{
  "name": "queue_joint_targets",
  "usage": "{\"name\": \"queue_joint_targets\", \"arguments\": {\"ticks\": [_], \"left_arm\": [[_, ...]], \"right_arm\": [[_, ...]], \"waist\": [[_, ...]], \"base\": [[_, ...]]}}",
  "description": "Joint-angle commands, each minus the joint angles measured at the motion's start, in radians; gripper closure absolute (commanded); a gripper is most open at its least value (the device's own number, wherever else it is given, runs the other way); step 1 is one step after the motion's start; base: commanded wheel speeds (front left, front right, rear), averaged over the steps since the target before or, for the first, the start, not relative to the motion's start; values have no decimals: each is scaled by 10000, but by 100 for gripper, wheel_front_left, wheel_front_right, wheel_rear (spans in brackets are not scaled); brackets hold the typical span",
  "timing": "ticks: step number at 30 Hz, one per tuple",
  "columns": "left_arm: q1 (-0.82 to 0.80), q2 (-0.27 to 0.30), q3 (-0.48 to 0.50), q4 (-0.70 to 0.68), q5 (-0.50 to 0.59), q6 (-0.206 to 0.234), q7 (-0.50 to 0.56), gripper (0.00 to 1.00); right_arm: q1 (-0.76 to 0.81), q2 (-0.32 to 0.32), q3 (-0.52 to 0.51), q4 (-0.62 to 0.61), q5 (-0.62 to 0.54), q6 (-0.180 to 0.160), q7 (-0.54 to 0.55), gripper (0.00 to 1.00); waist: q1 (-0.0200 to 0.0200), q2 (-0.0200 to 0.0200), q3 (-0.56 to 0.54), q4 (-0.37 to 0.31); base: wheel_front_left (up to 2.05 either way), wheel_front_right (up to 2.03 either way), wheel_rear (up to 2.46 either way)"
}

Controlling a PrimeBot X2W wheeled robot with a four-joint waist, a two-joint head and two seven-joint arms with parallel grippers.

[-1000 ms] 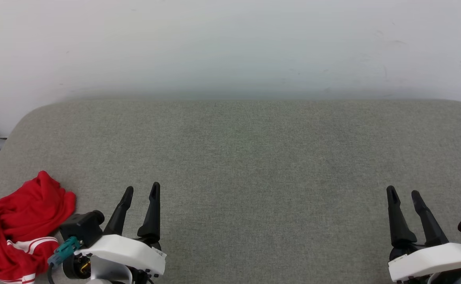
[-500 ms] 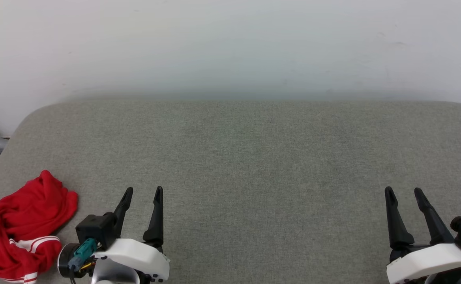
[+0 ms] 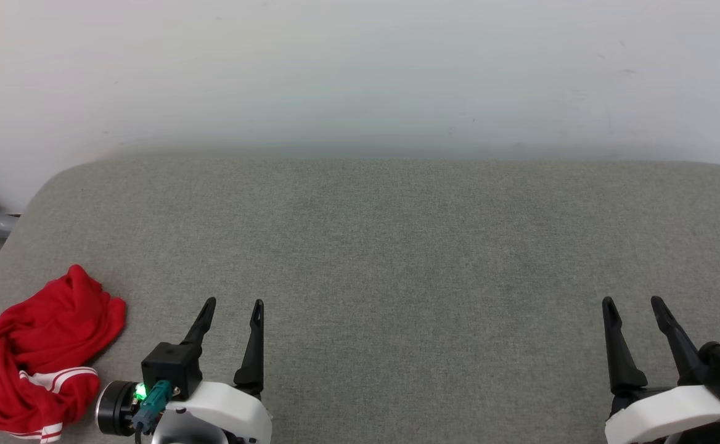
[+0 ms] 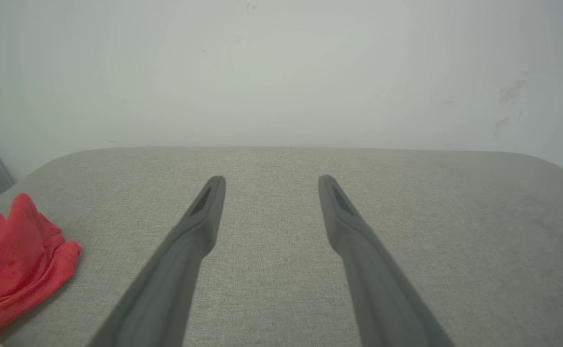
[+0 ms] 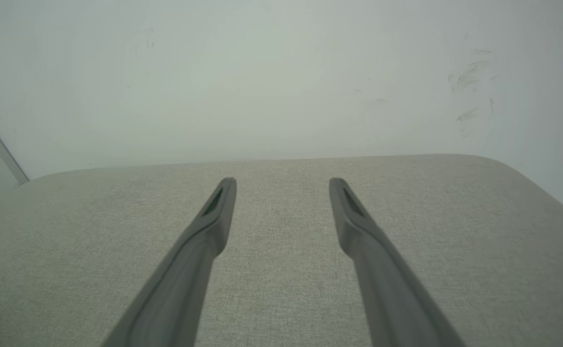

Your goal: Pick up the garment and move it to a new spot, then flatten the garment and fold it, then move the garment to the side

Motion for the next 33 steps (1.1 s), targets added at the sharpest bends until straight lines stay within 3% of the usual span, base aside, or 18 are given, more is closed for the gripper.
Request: {"name": "queue_joint_targets", "arguments": {"ticks": [1,10,20,33], "left_arm": [[-180,64,-48,-14,256,33,-98,0],[-85,15,-111,87,720,-68,-262,0],[-41,-350,157,207,882,-549,-461,0],[-186,-775,834,175,1551,-1196,-677,0]], "right_arm": [[102,11,-28,-116,-263,17,-63,0],[210,15,-145,-22,-500,19,-184,0],[323,18,-257,85,-735,20,-476,0],[297,23,-121,-194,-1467,19,-824,0]], "waist": [[0,0,-7,8],[0,0,-40,63],[0,0,-53,242],[0,0,98,1731]], "base": [[0,0,0],[0,0,0],[0,0,0],[0,0,0]]}}
